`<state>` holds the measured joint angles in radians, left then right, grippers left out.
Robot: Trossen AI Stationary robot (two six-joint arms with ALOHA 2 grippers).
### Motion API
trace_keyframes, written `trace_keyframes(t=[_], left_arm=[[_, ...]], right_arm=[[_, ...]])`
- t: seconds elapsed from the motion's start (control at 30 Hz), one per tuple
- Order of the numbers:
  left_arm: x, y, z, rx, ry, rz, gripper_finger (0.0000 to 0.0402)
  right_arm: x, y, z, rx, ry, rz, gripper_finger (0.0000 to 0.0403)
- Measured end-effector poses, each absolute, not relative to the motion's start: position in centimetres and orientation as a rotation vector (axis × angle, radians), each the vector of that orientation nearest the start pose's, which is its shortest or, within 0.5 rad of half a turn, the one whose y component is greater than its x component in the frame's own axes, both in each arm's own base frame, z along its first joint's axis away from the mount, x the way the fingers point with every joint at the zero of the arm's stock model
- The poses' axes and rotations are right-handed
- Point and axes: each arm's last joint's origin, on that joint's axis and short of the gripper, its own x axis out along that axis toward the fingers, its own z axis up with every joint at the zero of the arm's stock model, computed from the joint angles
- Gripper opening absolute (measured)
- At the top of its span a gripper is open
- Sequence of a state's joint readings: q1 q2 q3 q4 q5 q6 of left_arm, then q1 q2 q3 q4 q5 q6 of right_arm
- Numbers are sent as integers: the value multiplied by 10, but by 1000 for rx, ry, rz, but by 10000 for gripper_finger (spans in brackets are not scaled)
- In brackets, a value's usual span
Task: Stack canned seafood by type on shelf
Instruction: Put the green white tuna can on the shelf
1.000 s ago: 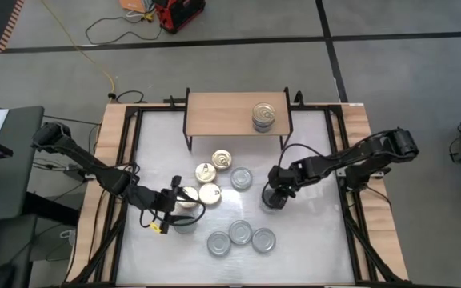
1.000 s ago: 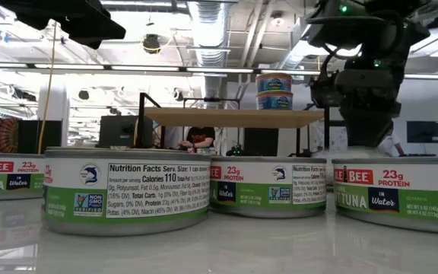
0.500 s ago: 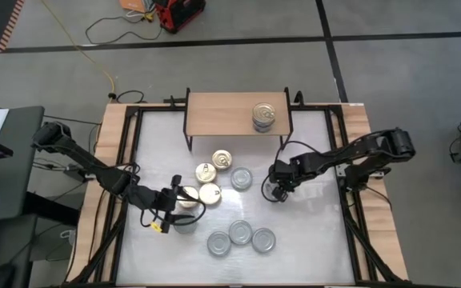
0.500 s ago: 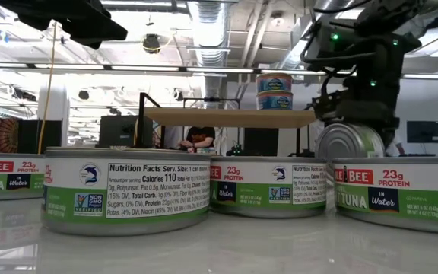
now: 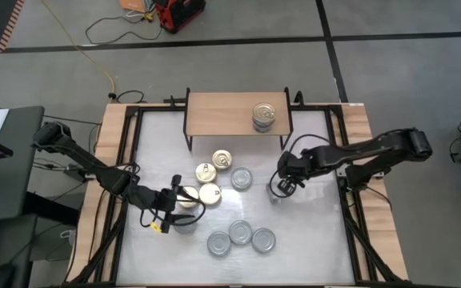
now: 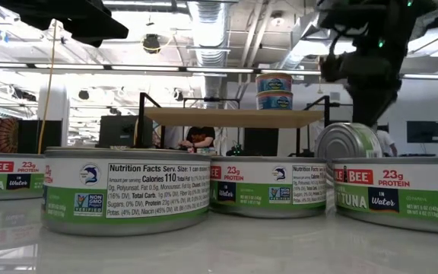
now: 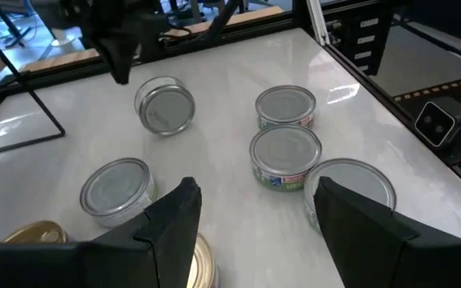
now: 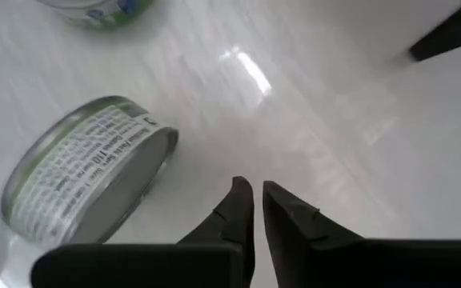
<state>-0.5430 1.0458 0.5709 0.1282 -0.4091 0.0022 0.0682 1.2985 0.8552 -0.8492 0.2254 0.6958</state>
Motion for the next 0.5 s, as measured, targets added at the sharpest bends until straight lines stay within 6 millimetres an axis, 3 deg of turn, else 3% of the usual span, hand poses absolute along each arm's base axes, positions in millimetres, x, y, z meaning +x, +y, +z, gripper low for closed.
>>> trace_keyframes(t=[0.3,0.5], left_arm=[[197,-102,241,169,307,-84,233],[197,-102,241,169,306,-75,233]], right_arm=[[219,27,244,285,1083,-425,73],[226,42,262,262,1038,-351,147]])
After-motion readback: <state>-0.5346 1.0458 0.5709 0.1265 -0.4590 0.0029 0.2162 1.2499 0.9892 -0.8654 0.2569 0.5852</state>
